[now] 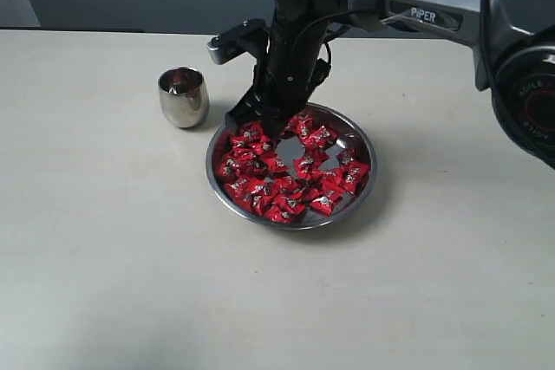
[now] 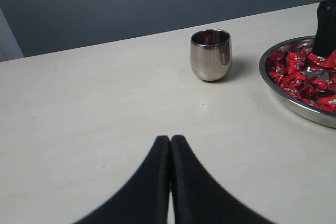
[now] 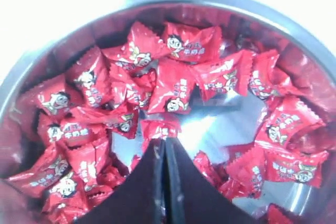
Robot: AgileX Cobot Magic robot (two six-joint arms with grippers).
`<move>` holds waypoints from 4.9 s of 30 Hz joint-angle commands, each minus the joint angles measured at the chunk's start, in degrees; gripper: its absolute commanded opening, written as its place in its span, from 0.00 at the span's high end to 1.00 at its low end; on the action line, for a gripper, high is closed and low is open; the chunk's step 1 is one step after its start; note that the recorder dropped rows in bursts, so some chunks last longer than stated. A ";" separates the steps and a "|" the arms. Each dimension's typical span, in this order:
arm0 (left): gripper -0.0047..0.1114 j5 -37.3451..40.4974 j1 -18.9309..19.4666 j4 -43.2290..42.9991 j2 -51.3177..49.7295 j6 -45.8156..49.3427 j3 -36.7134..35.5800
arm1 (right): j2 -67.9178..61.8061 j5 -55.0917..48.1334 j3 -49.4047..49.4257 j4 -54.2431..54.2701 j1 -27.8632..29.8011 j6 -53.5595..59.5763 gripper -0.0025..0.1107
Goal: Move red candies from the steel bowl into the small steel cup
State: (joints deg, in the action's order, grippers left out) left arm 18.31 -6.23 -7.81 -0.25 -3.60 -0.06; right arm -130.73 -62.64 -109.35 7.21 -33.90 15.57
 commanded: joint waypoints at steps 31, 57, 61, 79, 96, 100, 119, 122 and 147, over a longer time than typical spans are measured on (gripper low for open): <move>0.96 -0.54 -0.17 0.07 0.25 -0.31 0.06 | -4.75 -1.09 -0.07 1.07 0.15 2.01 0.62; 0.96 -0.54 -0.17 0.07 0.25 -0.31 0.06 | -4.75 -3.16 -0.07 1.29 0.15 2.41 0.62; 0.96 -0.54 -0.17 0.07 0.25 -0.31 0.06 | -4.75 -2.80 -0.07 1.29 0.15 2.41 0.62; 0.96 -0.54 -0.17 0.07 0.25 -0.31 0.06 | -5.80 -1.02 -0.07 2.47 0.15 2.41 0.68; 0.96 -0.54 -0.17 0.07 0.25 -0.31 0.06 | -1.76 -0.84 -0.07 2.47 0.15 2.21 0.98; 0.96 -0.54 -0.17 0.07 0.25 -0.31 0.06 | 0.44 1.92 -0.07 2.59 0.15 2.21 0.98; 0.96 -0.54 -0.17 0.07 0.25 -0.31 0.06 | 1.21 33.92 -0.07 18.08 0.15 4.70 0.98; 0.96 -0.54 -0.17 0.07 0.25 -0.31 0.06 | 1.08 35.52 -0.07 21.89 0.15 8.83 0.98; 0.96 -0.54 -0.17 0.07 0.25 -0.31 0.06 | -10.50 34.42 -11.92 26.91 -1.89 12.50 0.98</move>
State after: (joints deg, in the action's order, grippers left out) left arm 18.31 -6.23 -7.81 -0.25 -3.60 -0.06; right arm -141.37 -28.28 -120.74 34.61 -36.16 27.58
